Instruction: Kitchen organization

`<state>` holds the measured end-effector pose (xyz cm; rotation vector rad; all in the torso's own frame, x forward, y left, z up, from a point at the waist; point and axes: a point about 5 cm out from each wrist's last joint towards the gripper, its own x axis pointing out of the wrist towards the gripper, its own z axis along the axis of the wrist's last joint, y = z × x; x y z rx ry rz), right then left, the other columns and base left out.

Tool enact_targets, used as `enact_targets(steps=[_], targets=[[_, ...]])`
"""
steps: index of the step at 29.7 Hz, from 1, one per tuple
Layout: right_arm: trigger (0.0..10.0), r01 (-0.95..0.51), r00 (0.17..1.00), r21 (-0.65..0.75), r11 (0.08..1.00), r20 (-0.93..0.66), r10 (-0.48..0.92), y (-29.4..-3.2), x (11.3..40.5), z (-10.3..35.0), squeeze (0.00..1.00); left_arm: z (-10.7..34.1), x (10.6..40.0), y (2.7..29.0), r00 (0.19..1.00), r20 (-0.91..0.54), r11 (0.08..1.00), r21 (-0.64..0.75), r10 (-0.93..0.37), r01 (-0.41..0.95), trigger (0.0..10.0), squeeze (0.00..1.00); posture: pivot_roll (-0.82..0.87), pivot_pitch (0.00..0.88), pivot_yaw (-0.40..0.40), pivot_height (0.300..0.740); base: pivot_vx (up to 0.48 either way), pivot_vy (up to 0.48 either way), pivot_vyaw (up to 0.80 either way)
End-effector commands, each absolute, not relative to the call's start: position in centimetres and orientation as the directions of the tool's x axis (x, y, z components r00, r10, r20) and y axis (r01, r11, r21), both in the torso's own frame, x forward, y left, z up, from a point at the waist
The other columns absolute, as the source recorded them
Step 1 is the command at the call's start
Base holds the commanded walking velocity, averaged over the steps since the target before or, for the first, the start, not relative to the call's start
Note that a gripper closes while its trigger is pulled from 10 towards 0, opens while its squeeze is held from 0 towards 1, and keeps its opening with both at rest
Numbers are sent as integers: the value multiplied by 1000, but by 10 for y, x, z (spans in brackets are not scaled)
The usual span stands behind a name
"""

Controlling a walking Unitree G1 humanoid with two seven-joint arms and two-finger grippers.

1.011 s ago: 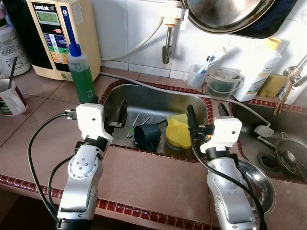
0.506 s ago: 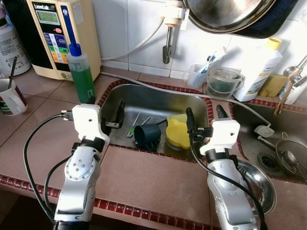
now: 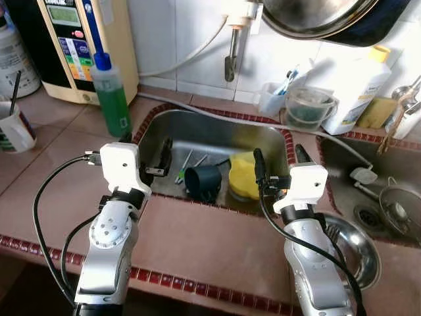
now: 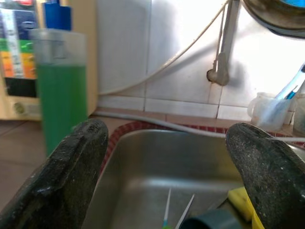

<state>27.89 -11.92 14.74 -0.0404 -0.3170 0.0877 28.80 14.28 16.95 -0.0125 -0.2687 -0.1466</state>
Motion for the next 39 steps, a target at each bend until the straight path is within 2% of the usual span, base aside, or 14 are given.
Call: enact_targets(steps=[1, 16, 28, 39], targets=[[10000, -78, 946, -56, 995, 309, 92, -120, 278, 146, 0, 171, 287, 142, 952, 266, 988, 7, -151, 154, 10000, 0, -106, 45, -45, 740, -266, 0, 0], [10000, -87, 947, -56, 995, 306, 100, -119, 278, 145, 0, 171, 287, 141, 952, 267, 988, 7, -150, 153, 10000, 0, -103, 47, -50, 740, -262, 0, 0], [10000, -99, 947, -75, 992, 298, 117, -120, 273, 142, 0, 171, 283, 138, 943, 278, 982, 7, -181, 187, 10000, 0, -107, 50, -52, 740, 0, 0, 0], [10000, -106, 951, -114, 988, 279, 134, -126, 268, 136, 0, 163, 274, 133, 928, 259, 964, 50, -266, 263, 10000, 0, -113, 52, -55, 740, 0, 0, 0]])
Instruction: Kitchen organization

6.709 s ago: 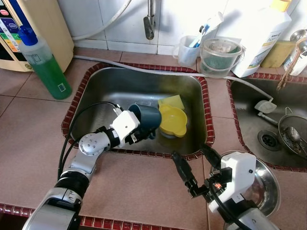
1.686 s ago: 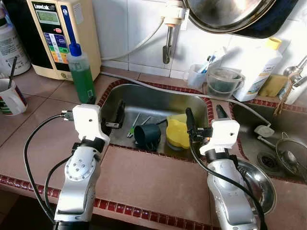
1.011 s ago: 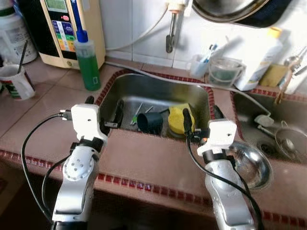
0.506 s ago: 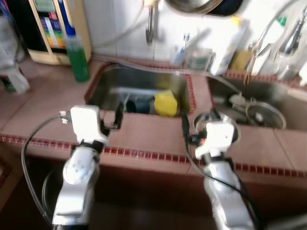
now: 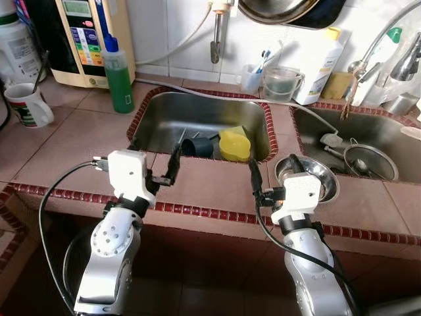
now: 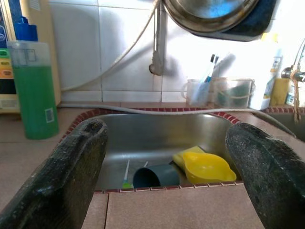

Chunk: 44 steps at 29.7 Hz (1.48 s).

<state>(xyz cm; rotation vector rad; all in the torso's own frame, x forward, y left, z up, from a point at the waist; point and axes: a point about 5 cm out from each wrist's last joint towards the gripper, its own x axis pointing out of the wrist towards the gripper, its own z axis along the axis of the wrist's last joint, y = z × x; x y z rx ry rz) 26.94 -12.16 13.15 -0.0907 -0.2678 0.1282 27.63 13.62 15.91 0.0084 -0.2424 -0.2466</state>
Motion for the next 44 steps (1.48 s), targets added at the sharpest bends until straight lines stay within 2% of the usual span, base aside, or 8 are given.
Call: enact_targets(steps=[1, 10, 35, 44], targets=[[10000, -104, 951, -114, 988, 280, 133, -126, 268, 137, 0, 164, 273, 132, 925, 264, 962, 49, -273, 269, 10000, 0, -114, 54, -56, 740, 0, 0, 0], [10000, -110, 950, -112, 988, 281, 138, -124, 268, 138, 0, 165, 272, 130, 921, 275, 960, 24, -275, 279, 10000, 0, -113, 53, -61, 740, 0, -107, 0], [10000, -147, 945, -128, 981, 276, 178, -122, 267, 138, 0, 163, 269, 129, 922, 273, 959, 5, -275, 284, 10000, 0, -111, 35, -79, 740, 0, -460, 0], [10000, -166, 946, -145, 976, 255, 198, -124, 260, 134, 0, 158, 265, 130, 921, 256, 952, -7, -295, 306, 10000, 0, -117, 38, -78, 740, 0, 0, 0]])
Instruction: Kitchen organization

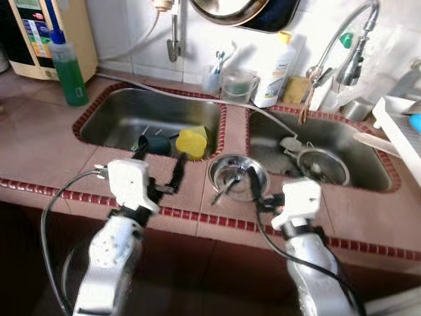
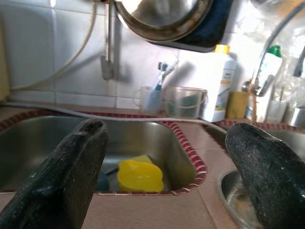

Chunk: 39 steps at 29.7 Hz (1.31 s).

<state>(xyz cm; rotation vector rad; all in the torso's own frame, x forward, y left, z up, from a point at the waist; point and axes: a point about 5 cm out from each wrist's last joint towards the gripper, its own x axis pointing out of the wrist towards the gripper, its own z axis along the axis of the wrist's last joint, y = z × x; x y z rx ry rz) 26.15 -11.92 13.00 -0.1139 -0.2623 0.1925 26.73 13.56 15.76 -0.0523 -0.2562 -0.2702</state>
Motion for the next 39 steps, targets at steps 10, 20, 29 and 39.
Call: enact_targets(steps=[10, 20, 29, 39], targets=[[10000, -210, 945, -168, 963, 217, 244, -130, 244, 128, 0, 143, 254, 133, 913, 196, 933, 54, -358, 355, 10000, 0, -128, 73, -75, 740, 0, 0, 0], [10000, -302, 932, -165, 939, 157, 327, -133, 214, 120, 0, 141, 251, 137, 889, 167, 904, 112, -426, 412, 10000, 0, -152, 111, -50, 740, 0, 0, 0], [10000, -326, 930, -148, 934, 128, 345, -132, 196, 120, 0, 139, 251, 132, 851, 145, 861, 151, -505, 486, 10000, 0, -178, 138, -29, 740, 0, 0, 0], [10000, -339, 932, -137, 931, 87, 352, -135, 184, 117, 0, 134, 237, 115, 790, 120, 796, 184, -601, 577, 10000, 0, -198, 159, -18, 740, 0, 0, 0]])
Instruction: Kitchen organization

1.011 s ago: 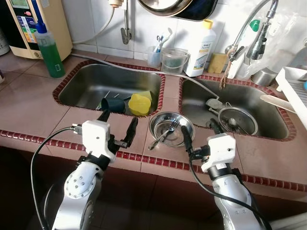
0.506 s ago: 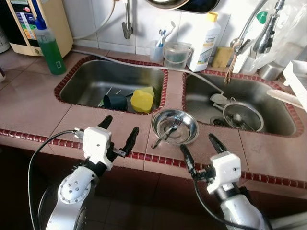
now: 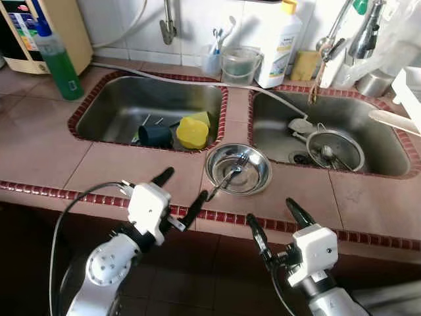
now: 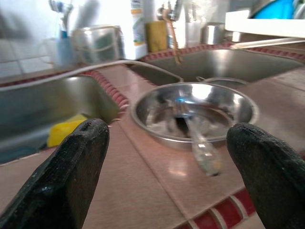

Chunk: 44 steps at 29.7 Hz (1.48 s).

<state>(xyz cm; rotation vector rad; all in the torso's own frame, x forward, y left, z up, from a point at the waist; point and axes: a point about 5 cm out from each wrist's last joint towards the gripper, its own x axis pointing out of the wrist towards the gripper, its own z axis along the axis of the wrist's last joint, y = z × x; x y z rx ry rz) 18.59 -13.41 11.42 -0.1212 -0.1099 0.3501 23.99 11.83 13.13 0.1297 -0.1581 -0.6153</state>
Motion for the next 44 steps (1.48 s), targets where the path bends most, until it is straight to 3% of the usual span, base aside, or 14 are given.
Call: enact_targets(steps=[1, 21, 44], targets=[[10000, -339, 932, -137, 931, 87, 352, -135, 184, 117, 0, 134, 237, 115, 790, 120, 796, 184, -601, 577, 10000, 0, -198, 159, -18, 740, 0, 0, 0], [10000, -340, 934, -125, 932, 73, 351, -137, 180, 120, 0, 112, 226, 93, 787, 62, 788, 109, -613, 606, 10000, 0, -221, 168, -14, 740, 0, 0, 0], [10000, -327, 936, -114, 938, 97, 339, -132, 181, 128, 0, 110, 245, 79, 809, 77, 811, 114, -583, 574, 10000, 0, -247, 168, -4, 740, 0, 0, 0]])
